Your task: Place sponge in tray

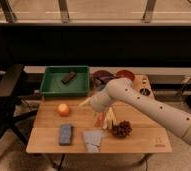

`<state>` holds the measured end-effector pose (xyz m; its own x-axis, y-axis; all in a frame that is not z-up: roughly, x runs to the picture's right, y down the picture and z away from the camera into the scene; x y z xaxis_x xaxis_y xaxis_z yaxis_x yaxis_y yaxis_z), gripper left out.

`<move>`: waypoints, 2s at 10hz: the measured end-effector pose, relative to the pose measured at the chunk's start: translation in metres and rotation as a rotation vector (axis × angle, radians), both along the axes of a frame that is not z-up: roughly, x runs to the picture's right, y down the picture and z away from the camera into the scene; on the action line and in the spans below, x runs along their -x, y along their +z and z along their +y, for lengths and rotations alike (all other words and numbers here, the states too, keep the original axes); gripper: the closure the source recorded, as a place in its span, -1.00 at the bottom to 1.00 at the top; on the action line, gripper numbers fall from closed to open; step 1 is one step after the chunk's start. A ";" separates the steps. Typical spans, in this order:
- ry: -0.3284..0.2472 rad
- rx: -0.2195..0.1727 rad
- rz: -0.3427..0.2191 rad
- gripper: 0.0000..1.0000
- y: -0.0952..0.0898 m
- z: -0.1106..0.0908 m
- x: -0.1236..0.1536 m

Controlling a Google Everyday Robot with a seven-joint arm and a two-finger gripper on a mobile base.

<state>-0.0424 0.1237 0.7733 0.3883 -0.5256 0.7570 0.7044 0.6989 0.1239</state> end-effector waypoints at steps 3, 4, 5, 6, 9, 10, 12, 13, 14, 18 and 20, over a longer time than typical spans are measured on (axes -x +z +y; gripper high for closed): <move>-0.064 -0.009 -0.083 -0.30 0.007 0.013 0.043; -0.082 -0.011 -0.103 -0.30 0.008 0.018 0.051; -0.113 -0.011 -0.125 -0.30 0.011 0.027 0.062; -0.132 -0.008 -0.135 -0.30 0.013 0.033 0.070; -0.177 0.021 -0.146 -0.30 0.015 0.049 0.072; -0.188 0.026 -0.147 -0.30 0.015 0.053 0.073; -0.231 0.031 -0.152 -0.30 0.017 0.065 0.075; -0.248 0.024 -0.159 -0.30 0.016 0.068 0.077; -0.268 0.018 -0.170 -0.30 0.016 0.071 0.079; -0.332 0.027 -0.210 -0.30 0.016 0.086 0.093; -0.340 0.038 -0.216 -0.30 0.019 0.093 0.096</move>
